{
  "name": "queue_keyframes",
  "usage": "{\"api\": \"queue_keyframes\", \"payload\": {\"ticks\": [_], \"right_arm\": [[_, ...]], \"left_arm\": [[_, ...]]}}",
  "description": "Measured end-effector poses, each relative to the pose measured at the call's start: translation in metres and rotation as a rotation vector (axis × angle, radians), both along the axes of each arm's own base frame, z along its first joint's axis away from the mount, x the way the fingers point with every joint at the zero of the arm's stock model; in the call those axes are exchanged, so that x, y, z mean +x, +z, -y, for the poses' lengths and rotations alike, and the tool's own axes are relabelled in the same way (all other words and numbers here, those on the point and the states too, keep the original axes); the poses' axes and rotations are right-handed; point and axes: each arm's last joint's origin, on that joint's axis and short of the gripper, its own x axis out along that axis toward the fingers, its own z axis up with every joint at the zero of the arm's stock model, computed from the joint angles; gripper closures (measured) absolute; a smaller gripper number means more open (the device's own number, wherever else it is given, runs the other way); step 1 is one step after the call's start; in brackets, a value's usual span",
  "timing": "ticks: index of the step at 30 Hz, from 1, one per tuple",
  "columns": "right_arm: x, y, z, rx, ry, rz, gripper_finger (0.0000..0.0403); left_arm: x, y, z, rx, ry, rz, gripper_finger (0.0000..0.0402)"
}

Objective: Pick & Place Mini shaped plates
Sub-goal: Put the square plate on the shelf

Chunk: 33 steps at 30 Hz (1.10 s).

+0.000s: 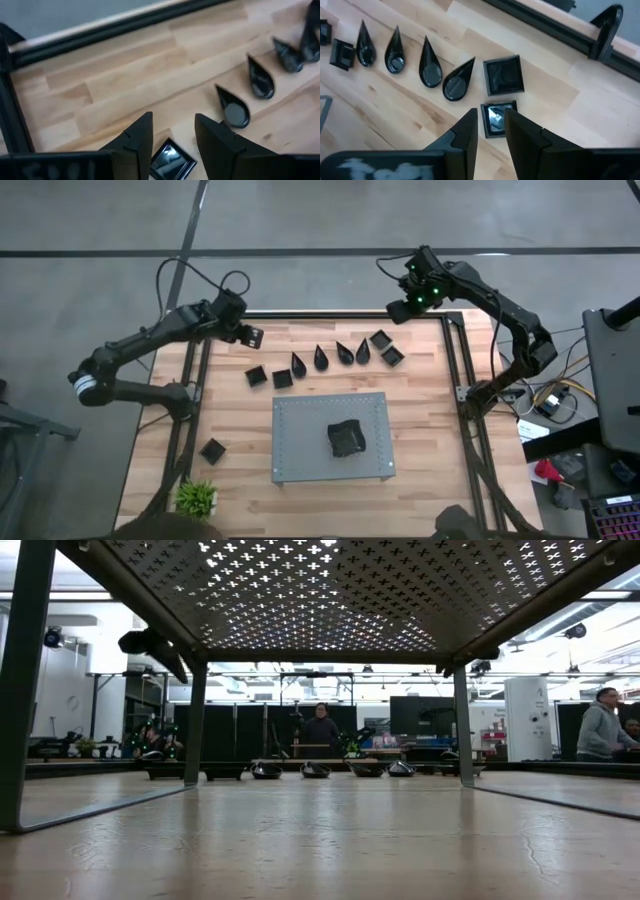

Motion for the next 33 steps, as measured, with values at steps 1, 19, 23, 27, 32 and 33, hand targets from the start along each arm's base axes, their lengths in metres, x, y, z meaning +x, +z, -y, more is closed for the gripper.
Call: {"api": "queue_keyframes", "payload": {"ticks": [1, 19, 23, 27, 32, 33], "right_arm": [[0.0, -0.001, 0.0, 0.005, 0.0, -0.004, 0.0312], [-0.003, -0.02, -0.002, 0.046, 0.002, -0.041, 0.0325], [-0.003, -0.024, -0.003, 0.054, 0.004, -0.049, 0.0319], [-0.004, -0.03, -0.004, 0.069, 0.005, -0.061, 0.0314], [-0.005, -0.033, -0.005, 0.079, 0.004, -0.068, 0.0313], [-0.005, -0.033, -0.005, 0.08, 0.005, -0.069, 0.0314]], "left_arm": [[0.0, -0.004, 0.0, -0.007, 0.001, -0.007, 0.0264], [0.001, -0.021, -0.001, 0.001, 0.002, 0.005, 0.0264], [0.001, -0.021, -0.001, 0.001, 0.003, 0.006, 0.0264], [0.002, -0.021, -0.002, 0.002, 0.013, 0.018, 0.0264], [0.002, -0.021, -0.001, -0.006, 0.029, 0.027, 0.0264], [0.002, -0.021, -0.001, -0.008, 0.033, 0.029, 0.0264]]}}
